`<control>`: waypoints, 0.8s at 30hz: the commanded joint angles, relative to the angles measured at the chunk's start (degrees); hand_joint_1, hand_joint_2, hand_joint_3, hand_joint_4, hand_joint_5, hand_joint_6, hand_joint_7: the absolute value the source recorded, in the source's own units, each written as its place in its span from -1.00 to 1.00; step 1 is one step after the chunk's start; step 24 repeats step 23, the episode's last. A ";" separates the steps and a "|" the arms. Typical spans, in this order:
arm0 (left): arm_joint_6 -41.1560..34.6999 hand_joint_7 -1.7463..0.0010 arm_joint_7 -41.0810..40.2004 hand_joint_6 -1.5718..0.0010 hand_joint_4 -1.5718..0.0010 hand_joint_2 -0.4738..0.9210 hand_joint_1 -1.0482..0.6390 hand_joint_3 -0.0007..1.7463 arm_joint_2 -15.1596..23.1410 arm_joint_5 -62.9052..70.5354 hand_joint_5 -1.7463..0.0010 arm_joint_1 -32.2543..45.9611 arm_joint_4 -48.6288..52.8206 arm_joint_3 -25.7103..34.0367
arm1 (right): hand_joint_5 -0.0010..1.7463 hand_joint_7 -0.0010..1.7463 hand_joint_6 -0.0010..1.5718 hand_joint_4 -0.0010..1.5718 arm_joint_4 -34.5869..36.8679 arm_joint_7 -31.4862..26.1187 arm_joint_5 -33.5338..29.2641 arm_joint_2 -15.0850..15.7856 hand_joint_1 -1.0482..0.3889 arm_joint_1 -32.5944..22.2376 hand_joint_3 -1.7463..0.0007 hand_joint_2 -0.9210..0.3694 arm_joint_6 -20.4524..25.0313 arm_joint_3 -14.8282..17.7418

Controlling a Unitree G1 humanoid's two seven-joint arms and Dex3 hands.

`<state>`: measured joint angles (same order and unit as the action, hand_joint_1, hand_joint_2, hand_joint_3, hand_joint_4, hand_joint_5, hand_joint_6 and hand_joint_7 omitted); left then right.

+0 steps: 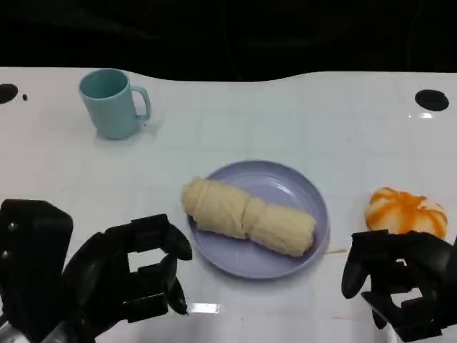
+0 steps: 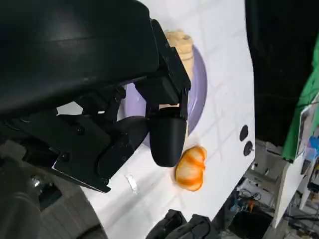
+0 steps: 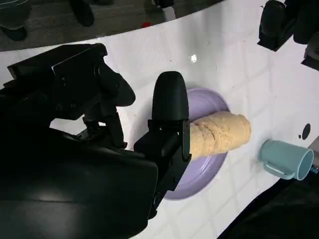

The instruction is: Grasp the towel on the left side of the plate with the left hand and place it into the plate.

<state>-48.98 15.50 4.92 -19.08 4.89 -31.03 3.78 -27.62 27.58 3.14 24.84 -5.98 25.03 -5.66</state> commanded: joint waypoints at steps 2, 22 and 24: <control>-3.65 -0.94 -3.50 0.11 -0.04 0.58 0.11 0.33 0.11 -0.54 -1.00 -2.19 1.71 0.96 | 0.93 0.64 -0.16 -0.14 0.32 0.06 0.16 0.82 0.56 -0.67 -0.17 -0.55 -0.69 0.99; -2.54 -0.90 -4.06 0.10 -0.03 0.54 0.11 0.37 1.58 -1.32 -1.00 -1.45 2.16 0.08 | 0.95 0.65 -0.16 -0.14 2.46 1.10 0.16 0.86 0.60 -0.20 -0.11 -0.61 -3.10 0.94; -2.87 -0.90 -4.32 0.10 -0.04 0.54 0.11 0.37 1.69 -1.20 -1.00 -1.63 2.13 0.02 | 0.94 0.65 -0.16 -0.14 2.51 1.08 0.08 0.85 0.59 -0.12 -0.11 -0.61 -3.21 0.86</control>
